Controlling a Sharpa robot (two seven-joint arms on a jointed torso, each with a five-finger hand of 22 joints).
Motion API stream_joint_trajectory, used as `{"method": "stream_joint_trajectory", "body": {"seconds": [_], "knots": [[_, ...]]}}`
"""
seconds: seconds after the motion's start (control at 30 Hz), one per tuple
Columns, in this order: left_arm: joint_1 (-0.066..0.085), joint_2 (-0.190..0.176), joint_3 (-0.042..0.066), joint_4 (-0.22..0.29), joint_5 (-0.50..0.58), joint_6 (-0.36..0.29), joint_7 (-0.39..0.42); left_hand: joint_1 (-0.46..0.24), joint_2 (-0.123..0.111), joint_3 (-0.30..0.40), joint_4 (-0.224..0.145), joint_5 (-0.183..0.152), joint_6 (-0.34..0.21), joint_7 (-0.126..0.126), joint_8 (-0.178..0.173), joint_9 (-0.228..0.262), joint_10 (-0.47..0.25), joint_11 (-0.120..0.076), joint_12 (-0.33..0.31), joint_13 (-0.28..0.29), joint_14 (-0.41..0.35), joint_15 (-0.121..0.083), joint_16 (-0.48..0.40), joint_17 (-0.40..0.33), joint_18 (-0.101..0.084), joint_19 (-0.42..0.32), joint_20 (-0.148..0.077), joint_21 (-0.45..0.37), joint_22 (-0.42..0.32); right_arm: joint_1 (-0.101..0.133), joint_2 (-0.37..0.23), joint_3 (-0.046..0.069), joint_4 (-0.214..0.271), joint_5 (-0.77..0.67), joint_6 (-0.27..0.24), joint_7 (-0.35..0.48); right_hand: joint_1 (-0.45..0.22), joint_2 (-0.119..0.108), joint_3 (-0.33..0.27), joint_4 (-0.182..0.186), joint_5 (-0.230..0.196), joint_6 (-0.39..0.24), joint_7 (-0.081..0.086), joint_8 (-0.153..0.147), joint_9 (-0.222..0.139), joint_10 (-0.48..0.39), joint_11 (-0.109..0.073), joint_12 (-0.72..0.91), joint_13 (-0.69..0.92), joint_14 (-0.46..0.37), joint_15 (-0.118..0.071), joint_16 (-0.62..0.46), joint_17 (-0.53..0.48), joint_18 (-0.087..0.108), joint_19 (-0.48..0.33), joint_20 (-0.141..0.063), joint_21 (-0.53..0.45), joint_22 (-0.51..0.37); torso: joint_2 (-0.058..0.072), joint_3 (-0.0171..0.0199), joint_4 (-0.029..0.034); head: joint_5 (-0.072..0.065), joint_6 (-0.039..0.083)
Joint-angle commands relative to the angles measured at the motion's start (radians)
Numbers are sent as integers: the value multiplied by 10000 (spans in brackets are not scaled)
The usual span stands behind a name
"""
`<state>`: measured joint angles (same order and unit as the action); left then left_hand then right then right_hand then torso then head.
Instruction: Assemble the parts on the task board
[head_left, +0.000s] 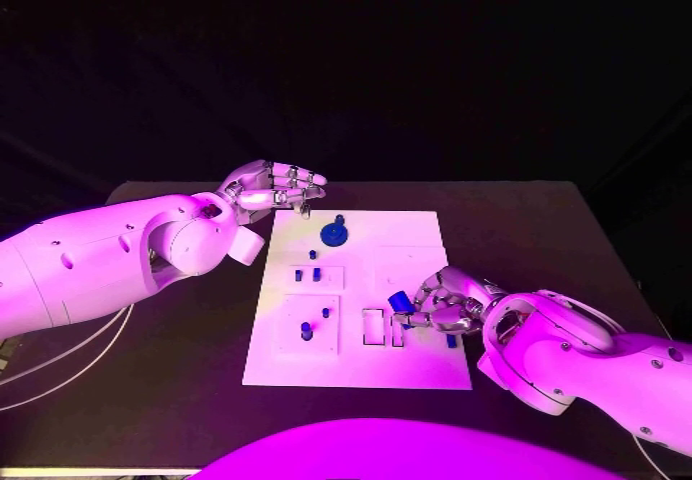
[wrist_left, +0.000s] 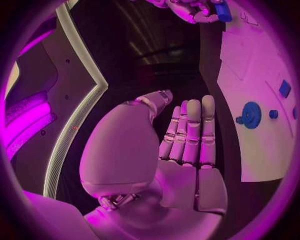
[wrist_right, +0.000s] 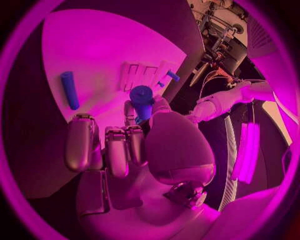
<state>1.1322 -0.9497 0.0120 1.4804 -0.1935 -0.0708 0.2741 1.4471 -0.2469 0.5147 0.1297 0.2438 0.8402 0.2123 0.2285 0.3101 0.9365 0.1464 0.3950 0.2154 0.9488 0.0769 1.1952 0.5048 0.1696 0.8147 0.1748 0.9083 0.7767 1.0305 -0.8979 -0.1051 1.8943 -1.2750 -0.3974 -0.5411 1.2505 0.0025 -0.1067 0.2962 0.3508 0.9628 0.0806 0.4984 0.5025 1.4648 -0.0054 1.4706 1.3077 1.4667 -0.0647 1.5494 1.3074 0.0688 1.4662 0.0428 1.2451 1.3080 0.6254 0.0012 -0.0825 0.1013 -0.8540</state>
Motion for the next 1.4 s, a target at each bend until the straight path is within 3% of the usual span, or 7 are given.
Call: {"method": "stream_joint_trajectory", "body": {"seconds": [0.03,0.13,0.3,0.97,1.23,1.3,1.4], "knots": [[7,23,5,19,54,169,34,-17,64,-34,-26,49,-84,-16,37,-11,-81,5,58,16,-68,16,57,-10,130,-27,21,-45,-17,21,200,-8,-119,441,817,90,-234,65,-125,-11,-17,257,-218,144,142,263,-76,-74,1411,919,-94,26,2023,-132,335,-74,-81,1894,25,5,-4,28,21],[7,31,5,25,53,169,39,-17,64,-34,-26,49,-84,-16,37,-11,-81,5,58,16,-68,16,57,-10,130,-27,21,-45,-17,20,469,-26,-304,503,1230,44,-260,88,-135,-15,-40,256,-219,145,142,251,-78,-95,1392,915,-94,20,2004,-126,326,-76,-118,1885,32,6,16,50,-6],[7,30,5,35,51,168,38,-17,64,-34,-26,49,-84,-16,37,-11,-81,5,58,16,-68,16,57,-10,130,-27,21,-45,-17,5,789,-40,-514,442,1434,-16,-312,105,-168,-19,-90,254,-219,149,143,243,-77,-111,1380,913,-95,16,1994,-122,319,-77,-143,1880,41,11,7,80,-21],[8,3,5,51,47,174,-4,-7,82,-28,-23,55,-101,-11,65,-12,-118,10,89,24,-92,20,62,-16,130,-31,25,-63,-21,-12,1348,-58,-990,-164,1369,-245,-662,115,-489,-18,-480,269,-230,223,182,240,-86,-156,1372,913,-102,11,1991,-120,308,-84,-162,1875,25,12,-3,141,-85],[8,-11,5,61,46,191,-31,-7,82,-28,-23,55,-101,-11,65,-12,-118,10,89,24,-92,20,62,-16,130,-31,25,-63,-21,-13,1444,-59,-1081,-441,1331,-398,-1201,182,-968,-13,-1111,261,-234,342,256,193,-87,-265,1305,910,-104,2,1974,-110,292,-85,-223,1861,35,19,-6,154,-85],[8,-14,5,64,46,196,-39,-7,82,-28,-23,55,-101,-11,65,-12,-118,10,89,24,-92,20,62,-16,130,-31,25,-63,-21,-13,1459,-59,-1099,-510,1316,-427,-1373,145,-1115,-9,-1521,238,-230,386,287,171,-83,-308,1280,908,-101,-3,1966,-108,288,-84,-239,1858,35,18,-11,150,-90],[8,-21,5,69,46,203,-53,-7,82,-28,-23,55,-101,-11,65,-12,-118,10,89,24,-92,20,62,-16,130,-31,25,-63,-21,-13,1478,-59,-1119,-602,1274,-463,-1925,-25,-1187,5,-2483,160,-209,437,330,141,-64,-372,1249,904,-87,-11,1950,-96,267,-73,-321,1840,29,15,-10,150,-96]]}}
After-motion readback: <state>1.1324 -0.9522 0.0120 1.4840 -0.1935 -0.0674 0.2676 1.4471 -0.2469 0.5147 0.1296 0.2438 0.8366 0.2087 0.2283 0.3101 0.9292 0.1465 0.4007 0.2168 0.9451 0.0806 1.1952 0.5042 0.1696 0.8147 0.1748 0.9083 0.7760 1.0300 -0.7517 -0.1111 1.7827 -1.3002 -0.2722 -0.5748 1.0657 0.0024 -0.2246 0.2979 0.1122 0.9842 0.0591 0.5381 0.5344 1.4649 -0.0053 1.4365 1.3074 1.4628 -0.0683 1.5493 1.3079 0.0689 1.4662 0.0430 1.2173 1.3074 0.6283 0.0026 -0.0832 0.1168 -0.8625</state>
